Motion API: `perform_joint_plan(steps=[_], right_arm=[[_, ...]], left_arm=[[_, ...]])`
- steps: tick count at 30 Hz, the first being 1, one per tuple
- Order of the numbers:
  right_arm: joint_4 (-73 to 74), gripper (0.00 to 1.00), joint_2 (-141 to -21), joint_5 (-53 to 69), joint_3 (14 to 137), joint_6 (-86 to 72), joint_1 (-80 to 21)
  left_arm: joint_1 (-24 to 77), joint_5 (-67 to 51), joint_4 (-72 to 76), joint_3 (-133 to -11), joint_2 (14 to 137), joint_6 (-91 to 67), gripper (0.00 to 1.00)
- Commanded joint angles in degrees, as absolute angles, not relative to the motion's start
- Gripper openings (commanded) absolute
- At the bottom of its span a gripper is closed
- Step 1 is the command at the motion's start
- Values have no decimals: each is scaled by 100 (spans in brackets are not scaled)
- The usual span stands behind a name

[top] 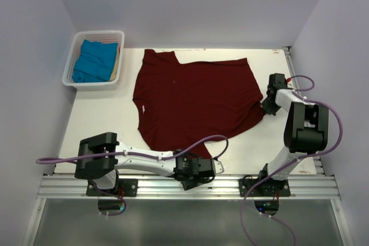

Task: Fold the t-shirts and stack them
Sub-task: Flatten the tshirt out

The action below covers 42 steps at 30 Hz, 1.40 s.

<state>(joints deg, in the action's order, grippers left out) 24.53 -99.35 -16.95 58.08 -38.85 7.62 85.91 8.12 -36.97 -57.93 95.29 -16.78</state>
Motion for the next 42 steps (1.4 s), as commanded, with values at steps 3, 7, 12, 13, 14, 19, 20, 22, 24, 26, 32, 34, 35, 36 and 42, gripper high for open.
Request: perform_joint_plan(steps=[3,7,12,13,14,19,20,22,24,26,32,34,35,36,42], right_arm=[[2417,0,-10292,-1397,5625,-3937,738],[2391,0,-10336,-1397,5634,-3929,738],[2391,0,-10354,-1424,5660,-3929,738],[2399,0,-10362,-1424,5669,-3929,738],[2391,0,-10371,-1415,5669,-3929,738],[2391,0,-10406,-1441,5678,-3929,738],[2391,0,-10406,-1450,5678,-3929,738],[2399,0,-10406,-1441,5678,-3929,738],[2391,0,-10415,-1450,5687,-3929,747],[2399,0,-10406,-1459,5678,-3929,747],[2417,0,-10380,-1476,5678,-3929,747],[2434,0,-10362,-1485,5678,-3929,747],[2435,0,-10362,-1503,5678,-3929,747],[2435,0,-10354,-1503,5678,-3929,747],[2435,0,-10336,-1485,5660,-3929,747]], left_arm=[[8657,1134,-4183,-6460,9387,-1705,55],[8684,1020,-4131,-6416,9457,-1644,55],[8684,967,-4052,-6284,9554,-1573,54],[8684,941,-4095,-6302,9597,-1582,54],[8684,897,-4104,-6293,9589,-1599,54],[8684,695,-4140,-6065,9475,-1714,54],[8684,633,-4140,-6012,9483,-1766,53],[8684,607,-4131,-5863,9483,-1828,53],[8684,528,-4148,-5792,9492,-1872,52],[8684,405,-4105,-5740,9483,-1907,52],[8692,176,-3885,-5590,9492,-1899,50],[8692,115,-3780,-5546,9544,-1890,45],[8701,36,-3736,-5528,9554,-1881,42],[8701,26,-3718,-5520,9562,-1863,34],[8763,237,-3963,-5703,9528,-1898,0]])
